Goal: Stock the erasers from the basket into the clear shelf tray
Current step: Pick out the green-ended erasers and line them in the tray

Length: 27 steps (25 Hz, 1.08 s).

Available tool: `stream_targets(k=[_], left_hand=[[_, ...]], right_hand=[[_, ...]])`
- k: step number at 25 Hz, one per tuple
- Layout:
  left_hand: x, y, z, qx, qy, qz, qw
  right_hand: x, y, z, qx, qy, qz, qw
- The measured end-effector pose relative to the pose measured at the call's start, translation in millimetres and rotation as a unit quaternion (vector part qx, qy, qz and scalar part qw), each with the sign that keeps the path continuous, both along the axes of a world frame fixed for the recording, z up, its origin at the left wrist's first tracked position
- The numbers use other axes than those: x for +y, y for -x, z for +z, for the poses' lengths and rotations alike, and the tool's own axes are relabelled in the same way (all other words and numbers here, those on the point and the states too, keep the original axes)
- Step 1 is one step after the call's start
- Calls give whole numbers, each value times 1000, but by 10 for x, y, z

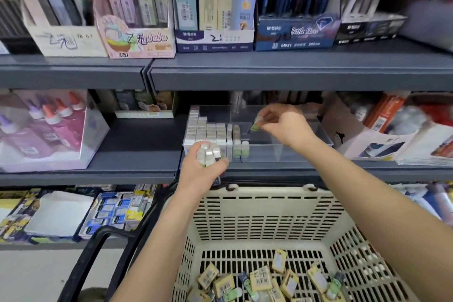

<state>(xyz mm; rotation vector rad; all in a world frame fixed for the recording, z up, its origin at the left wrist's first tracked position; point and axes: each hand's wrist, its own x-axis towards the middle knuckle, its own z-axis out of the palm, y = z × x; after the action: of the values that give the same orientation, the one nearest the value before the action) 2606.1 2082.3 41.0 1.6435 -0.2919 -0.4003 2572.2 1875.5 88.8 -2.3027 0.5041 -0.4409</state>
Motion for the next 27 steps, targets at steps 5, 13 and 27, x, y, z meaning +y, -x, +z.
stream_targets(k=[5,13,27], left_hand=[[-12,-49,-143,-5,-3,-17,1000],[-127,-89,-166,-33,-30,-50,998],[-261,-100,-135,-1,20,-128,992]], right_hand=[[-76,-284,-186,119,-8,36,992],[-92,-269,-311,189,99,147,966],[496,232,-83,35,-14,164,986]])
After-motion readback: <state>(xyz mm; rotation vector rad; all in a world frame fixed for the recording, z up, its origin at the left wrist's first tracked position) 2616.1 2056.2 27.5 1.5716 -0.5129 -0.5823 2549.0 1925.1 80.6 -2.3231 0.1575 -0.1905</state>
